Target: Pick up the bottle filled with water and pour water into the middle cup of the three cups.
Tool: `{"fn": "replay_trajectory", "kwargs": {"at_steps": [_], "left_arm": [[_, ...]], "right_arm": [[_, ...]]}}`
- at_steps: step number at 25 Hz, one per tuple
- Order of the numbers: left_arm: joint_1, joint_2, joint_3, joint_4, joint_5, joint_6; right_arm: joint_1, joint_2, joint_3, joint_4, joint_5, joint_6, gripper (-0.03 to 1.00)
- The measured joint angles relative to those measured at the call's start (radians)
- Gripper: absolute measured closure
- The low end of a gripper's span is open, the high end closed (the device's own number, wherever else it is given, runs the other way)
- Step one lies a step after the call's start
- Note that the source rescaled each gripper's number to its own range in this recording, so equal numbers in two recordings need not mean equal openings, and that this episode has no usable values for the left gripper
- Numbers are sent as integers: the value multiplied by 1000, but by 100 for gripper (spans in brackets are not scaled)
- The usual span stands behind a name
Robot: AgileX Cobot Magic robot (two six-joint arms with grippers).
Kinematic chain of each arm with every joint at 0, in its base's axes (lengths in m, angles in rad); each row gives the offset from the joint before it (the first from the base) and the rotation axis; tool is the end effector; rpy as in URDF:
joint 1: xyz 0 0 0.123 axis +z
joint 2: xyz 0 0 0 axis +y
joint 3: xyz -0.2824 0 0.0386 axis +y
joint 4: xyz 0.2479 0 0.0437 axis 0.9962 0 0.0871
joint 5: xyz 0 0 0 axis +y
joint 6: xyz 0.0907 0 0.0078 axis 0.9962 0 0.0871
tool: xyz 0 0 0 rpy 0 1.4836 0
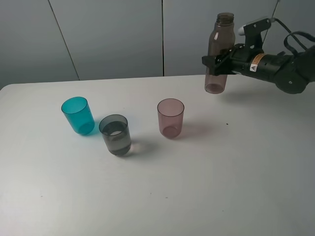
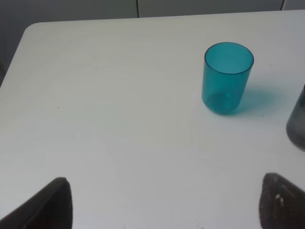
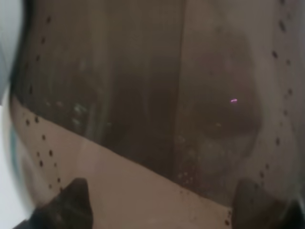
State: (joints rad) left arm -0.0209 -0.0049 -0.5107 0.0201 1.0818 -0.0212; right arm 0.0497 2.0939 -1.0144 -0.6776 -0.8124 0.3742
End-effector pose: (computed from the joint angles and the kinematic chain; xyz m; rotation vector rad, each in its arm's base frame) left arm -0.0077 0.0018 0.2784 -0.0017 2.0496 -0.0021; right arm 0.4048 0.0616 0.1260 -0.4875 1.7931 0.3853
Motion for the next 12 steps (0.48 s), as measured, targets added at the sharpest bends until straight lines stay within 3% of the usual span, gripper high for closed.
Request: {"fn": "replay_trajectory", "kwargs": {"at_steps": [6,12], "left_arm": [[0,0,0,0,0,0],[0,0,0,0,0,0]], "right_arm": [[0,91,2,119,-38,-111,97],[0,116,2,141,-75,-147,97]]}}
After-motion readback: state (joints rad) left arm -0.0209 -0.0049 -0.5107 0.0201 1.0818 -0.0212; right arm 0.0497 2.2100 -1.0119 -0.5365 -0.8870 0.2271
